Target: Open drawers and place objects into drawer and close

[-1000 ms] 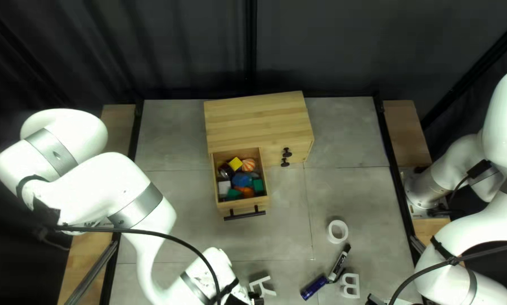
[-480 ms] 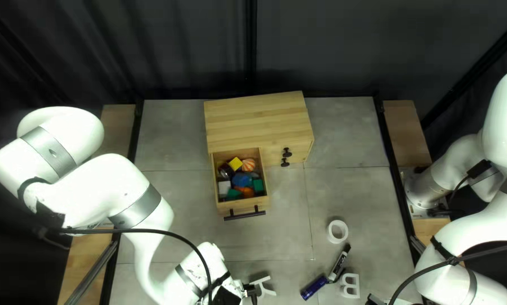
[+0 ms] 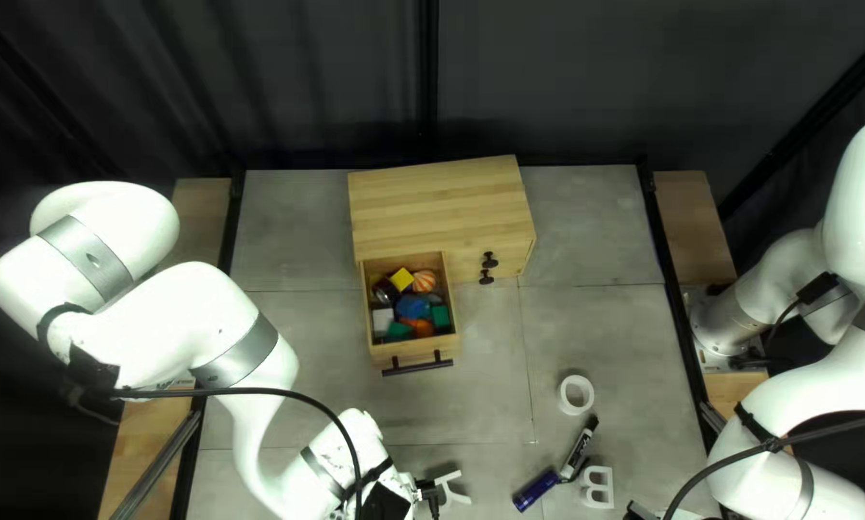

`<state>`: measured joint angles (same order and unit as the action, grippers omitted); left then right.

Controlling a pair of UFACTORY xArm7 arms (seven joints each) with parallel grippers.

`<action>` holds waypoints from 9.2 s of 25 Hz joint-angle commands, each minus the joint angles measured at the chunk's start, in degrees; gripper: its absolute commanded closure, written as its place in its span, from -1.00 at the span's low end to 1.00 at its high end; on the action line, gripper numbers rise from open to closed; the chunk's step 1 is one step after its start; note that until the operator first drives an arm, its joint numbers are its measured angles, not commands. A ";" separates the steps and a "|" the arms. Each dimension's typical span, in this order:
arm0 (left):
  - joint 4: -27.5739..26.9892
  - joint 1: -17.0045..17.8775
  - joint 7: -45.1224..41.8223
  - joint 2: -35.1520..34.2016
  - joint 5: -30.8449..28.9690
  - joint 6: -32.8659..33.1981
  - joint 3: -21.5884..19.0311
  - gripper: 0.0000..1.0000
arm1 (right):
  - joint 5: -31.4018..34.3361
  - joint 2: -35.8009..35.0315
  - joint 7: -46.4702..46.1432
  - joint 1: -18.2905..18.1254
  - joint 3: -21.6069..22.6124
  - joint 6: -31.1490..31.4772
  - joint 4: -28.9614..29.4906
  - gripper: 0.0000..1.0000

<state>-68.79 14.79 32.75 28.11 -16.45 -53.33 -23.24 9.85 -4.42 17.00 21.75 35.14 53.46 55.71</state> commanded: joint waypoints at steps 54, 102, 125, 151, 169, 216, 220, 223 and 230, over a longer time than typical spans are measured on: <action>-4.81 -7.26 17.77 -18.68 -1.84 -24.80 4.01 -1.00 | 0.00 0.00 0.00 0.00 0.00 0.00 0.00 -1.00; 4.60 -6.15 58.18 -21.54 0.83 -14.59 -2.34 -1.00 | 0.00 0.00 0.00 0.00 0.00 0.00 0.00 -1.00; 7.32 -5.10 76.26 -25.97 -12.85 -23.29 -2.99 -1.00 | 0.00 0.00 0.00 0.00 0.00 0.00 0.00 -1.00; 9.42 -7.44 85.78 -26.58 -15.50 -17.21 -0.75 -1.00 | 0.00 0.00 0.00 0.00 0.00 0.00 0.00 -1.00; 4.81 -11.01 62.68 -32.01 -7.65 -32.93 4.10 -1.00 | 0.00 0.00 0.00 0.00 0.00 0.00 0.00 -1.00; -7.03 -18.32 -9.26 -25.89 7.77 -32.06 11.26 -1.00 | 0.00 0.00 0.00 0.00 0.00 0.00 0.00 -1.00; -5.06 -17.65 -24.96 -28.13 6.52 -29.97 10.78 -1.00 | 0.00 0.00 0.00 0.00 0.00 0.00 0.00 -1.00; -3.07 -16.75 -34.55 -30.30 5.24 -28.95 9.59 -1.00 | 0.00 0.00 0.00 0.00 0.00 0.00 0.00 -1.00; -0.82 -12.16 -56.34 -26.77 -4.59 -25.61 4.87 -1.00 | 0.00 0.00 0.00 0.00 0.00 0.00 0.00 -1.00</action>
<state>-69.41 -0.20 -16.32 -2.18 -15.89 -80.25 -15.78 9.85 -4.42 17.00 21.75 35.14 53.46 55.71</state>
